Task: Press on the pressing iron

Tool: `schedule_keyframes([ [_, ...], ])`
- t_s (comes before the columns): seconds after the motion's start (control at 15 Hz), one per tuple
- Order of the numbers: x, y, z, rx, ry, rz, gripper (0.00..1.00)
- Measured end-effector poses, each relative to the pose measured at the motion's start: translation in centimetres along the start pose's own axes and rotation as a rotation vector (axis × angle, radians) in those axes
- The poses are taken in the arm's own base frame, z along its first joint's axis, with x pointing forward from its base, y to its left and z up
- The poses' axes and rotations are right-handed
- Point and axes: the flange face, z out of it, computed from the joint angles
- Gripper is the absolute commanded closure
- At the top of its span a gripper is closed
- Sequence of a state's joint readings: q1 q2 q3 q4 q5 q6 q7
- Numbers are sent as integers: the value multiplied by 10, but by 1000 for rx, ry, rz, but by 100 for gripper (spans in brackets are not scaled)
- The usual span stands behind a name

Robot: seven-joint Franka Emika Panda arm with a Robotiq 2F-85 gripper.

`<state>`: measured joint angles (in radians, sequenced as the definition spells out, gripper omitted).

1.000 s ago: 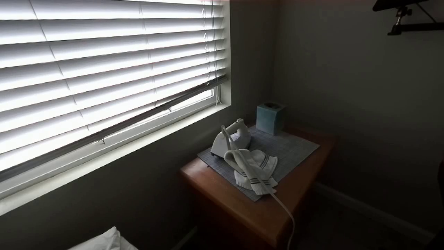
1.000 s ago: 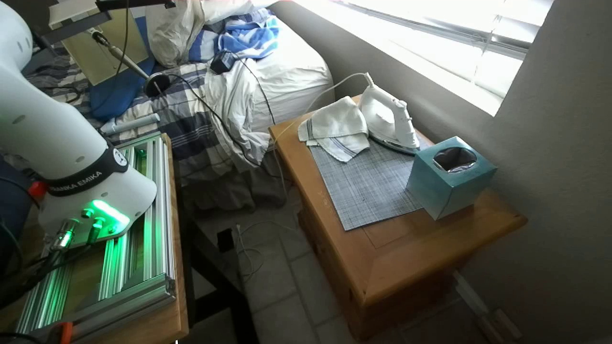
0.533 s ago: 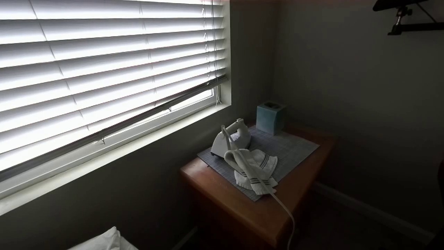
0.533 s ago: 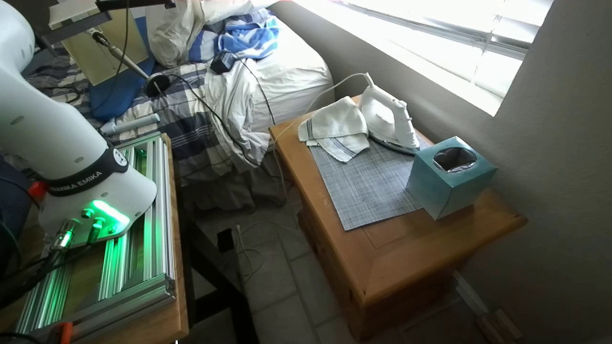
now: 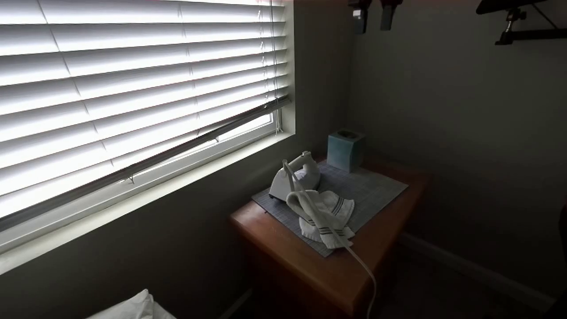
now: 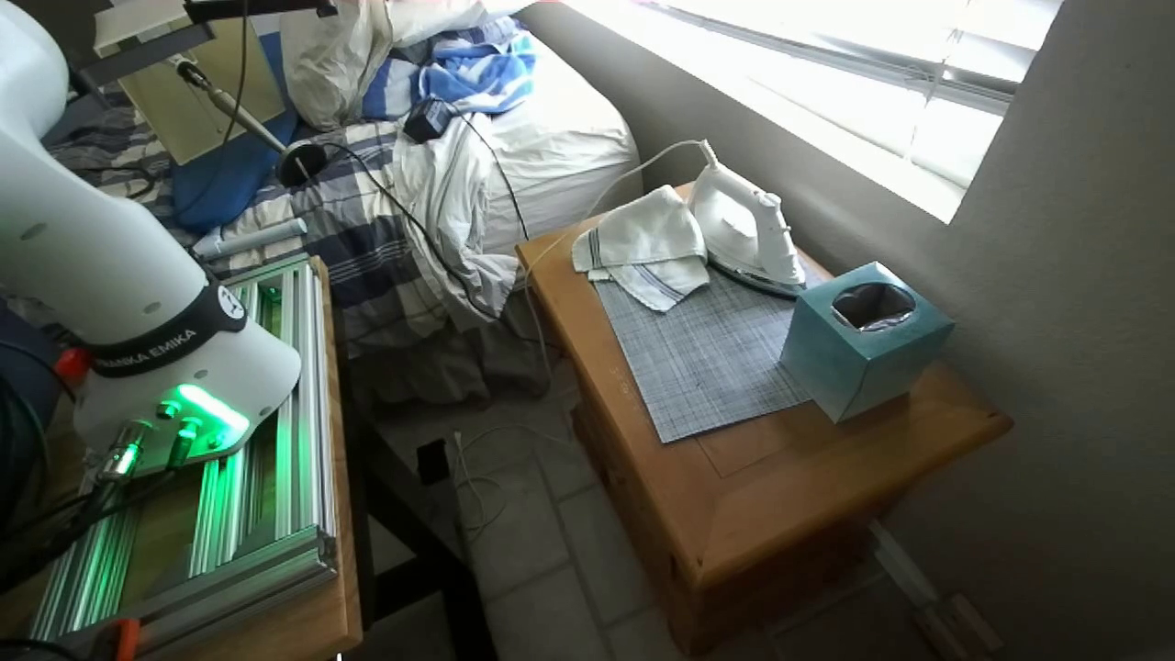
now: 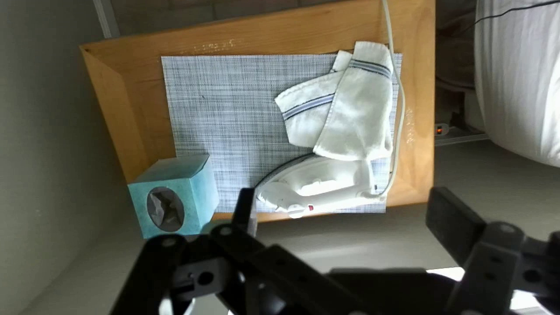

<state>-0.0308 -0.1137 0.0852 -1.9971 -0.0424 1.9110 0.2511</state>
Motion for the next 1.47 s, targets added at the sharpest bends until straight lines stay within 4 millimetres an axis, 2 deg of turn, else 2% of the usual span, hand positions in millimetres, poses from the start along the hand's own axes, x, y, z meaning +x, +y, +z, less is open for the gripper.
schedule_keyframes([
  [0.2, 32, 0, 22, -12, 20, -1, 0],
  [0.4, 54, 0, 43, -12, 27, 1, 0],
  [0.53, 60, -1, 48, -12, 23, 1, 0],
  [1.0, 62, -3, 45, -11, 30, -2, 0],
  [1.13, 65, 2, 48, -11, 34, -5, 0],
  [1.2, 71, 7, 52, -9, 45, -9, 25],
  [1.27, 77, 13, 58, -7, 59, -11, 26],
  [1.47, 104, 26, 87, -3, 93, -41, 47],
])
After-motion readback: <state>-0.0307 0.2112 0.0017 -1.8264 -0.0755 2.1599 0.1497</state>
